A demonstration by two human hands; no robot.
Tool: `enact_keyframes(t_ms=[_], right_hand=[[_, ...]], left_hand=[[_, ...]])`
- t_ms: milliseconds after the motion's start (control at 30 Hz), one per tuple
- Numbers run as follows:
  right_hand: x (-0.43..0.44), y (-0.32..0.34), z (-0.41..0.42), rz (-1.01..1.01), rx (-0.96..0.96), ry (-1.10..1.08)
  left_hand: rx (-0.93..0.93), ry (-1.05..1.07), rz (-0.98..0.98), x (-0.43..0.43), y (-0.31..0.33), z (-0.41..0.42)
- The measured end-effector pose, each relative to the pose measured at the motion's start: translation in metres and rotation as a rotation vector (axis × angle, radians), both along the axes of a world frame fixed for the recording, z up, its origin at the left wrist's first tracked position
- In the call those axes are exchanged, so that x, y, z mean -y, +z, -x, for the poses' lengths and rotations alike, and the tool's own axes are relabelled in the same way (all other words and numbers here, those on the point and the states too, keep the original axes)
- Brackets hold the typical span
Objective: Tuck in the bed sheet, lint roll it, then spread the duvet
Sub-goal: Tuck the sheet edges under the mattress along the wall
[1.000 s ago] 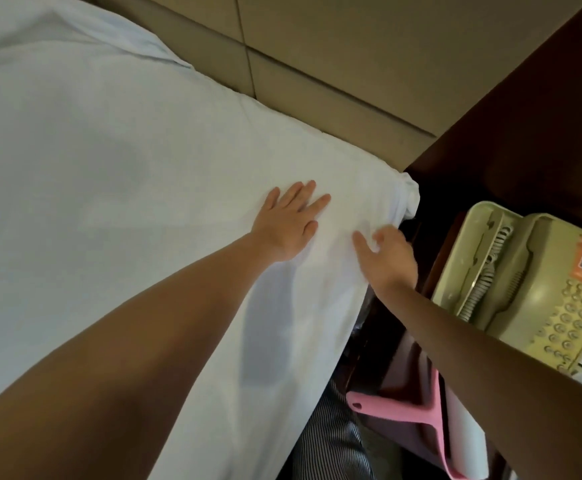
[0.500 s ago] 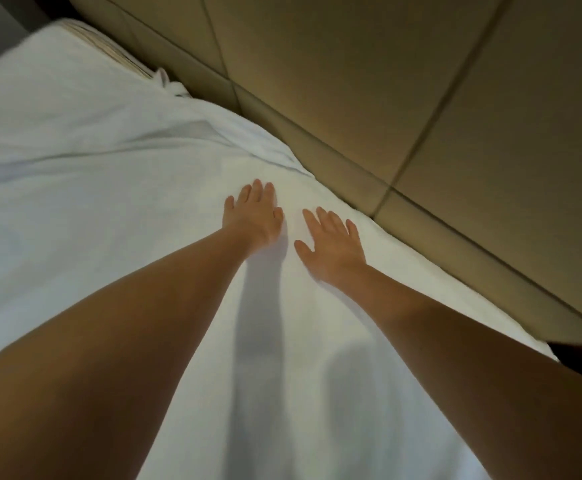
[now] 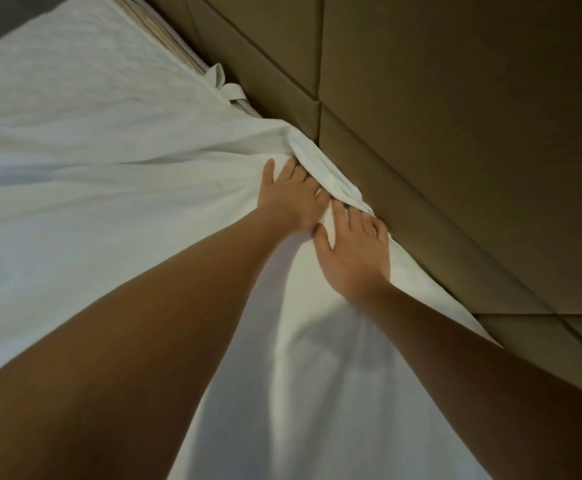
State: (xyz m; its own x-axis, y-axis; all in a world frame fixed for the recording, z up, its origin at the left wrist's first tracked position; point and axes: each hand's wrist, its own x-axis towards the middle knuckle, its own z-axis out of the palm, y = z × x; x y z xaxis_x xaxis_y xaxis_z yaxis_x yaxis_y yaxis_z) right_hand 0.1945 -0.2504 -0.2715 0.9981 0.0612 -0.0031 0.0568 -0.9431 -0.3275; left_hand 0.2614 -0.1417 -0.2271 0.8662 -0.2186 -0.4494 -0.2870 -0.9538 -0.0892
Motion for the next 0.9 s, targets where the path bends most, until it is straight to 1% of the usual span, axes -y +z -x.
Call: enact_keyframes(t_ms=[100, 167, 233, 267, 300, 333, 400, 533, 567, 600, 633, 700, 733, 767, 833, 900], right_hand=[[-0.002, 0.008, 0.003, 0.025, -0.034, 0.003], [-0.009, 0.017, 0.003, 0.048, -0.046, -0.024], [-0.022, 0.030, 0.000, 0.050, -0.112, -0.069], [-0.029, 0.034, 0.000, 0.061, -0.168, -0.089], [-0.035, 0.035, -0.001, 0.088, -0.251, -0.091], [-0.039, 0.034, -0.001, 0.111, -0.323, -0.083], [-0.042, 0.031, -0.003, 0.121, -0.404, -0.070], [-0.040, 0.032, -0.009, 0.090, -0.490, -0.043], [-0.040, 0.033, -0.011, 0.098, -0.515, -0.036], [-0.040, 0.032, -0.012, 0.114, -0.542, -0.029], [-0.042, 0.031, -0.013, 0.132, -0.562, -0.024], [-0.046, 0.026, -0.014, 0.165, -0.569, -0.054], [-0.048, 0.023, -0.015, 0.182, -0.567, -0.071], [-0.049, 0.021, -0.017, 0.195, -0.571, -0.086], [-0.049, 0.021, -0.015, 0.232, -0.564, -0.100], [-0.050, 0.024, -0.009, 0.271, -0.523, -0.094]], left_hand=[[0.001, 0.060, 0.160, -0.009, 0.007, 0.017], [0.004, 0.088, 0.313, -0.018, 0.014, 0.023], [0.033, 0.245, 0.518, -0.028, 0.023, 0.023], [0.058, 0.345, 0.579, -0.034, 0.029, 0.021], [0.086, 0.418, 0.595, -0.041, 0.035, 0.019], [0.109, 0.456, 0.567, -0.047, 0.041, 0.018], [0.140, 0.482, 0.502, -0.065, 0.046, 0.017], [0.352, 0.500, 0.568, -0.106, 0.052, -0.006], [0.354, 0.504, 0.549, -0.115, 0.054, -0.020], [0.303, 0.523, 0.501, -0.121, 0.055, -0.034], [0.216, 0.536, 0.407, -0.125, 0.055, -0.048], [0.045, 0.455, 0.151, -0.129, 0.053, -0.064], [0.007, 0.381, 0.064, -0.131, 0.052, -0.068], [0.030, 0.317, 0.033, -0.132, 0.052, -0.072], [0.171, 0.245, 0.077, -0.126, 0.060, -0.079], [0.335, 0.227, 0.222, -0.113, 0.073, -0.099]])
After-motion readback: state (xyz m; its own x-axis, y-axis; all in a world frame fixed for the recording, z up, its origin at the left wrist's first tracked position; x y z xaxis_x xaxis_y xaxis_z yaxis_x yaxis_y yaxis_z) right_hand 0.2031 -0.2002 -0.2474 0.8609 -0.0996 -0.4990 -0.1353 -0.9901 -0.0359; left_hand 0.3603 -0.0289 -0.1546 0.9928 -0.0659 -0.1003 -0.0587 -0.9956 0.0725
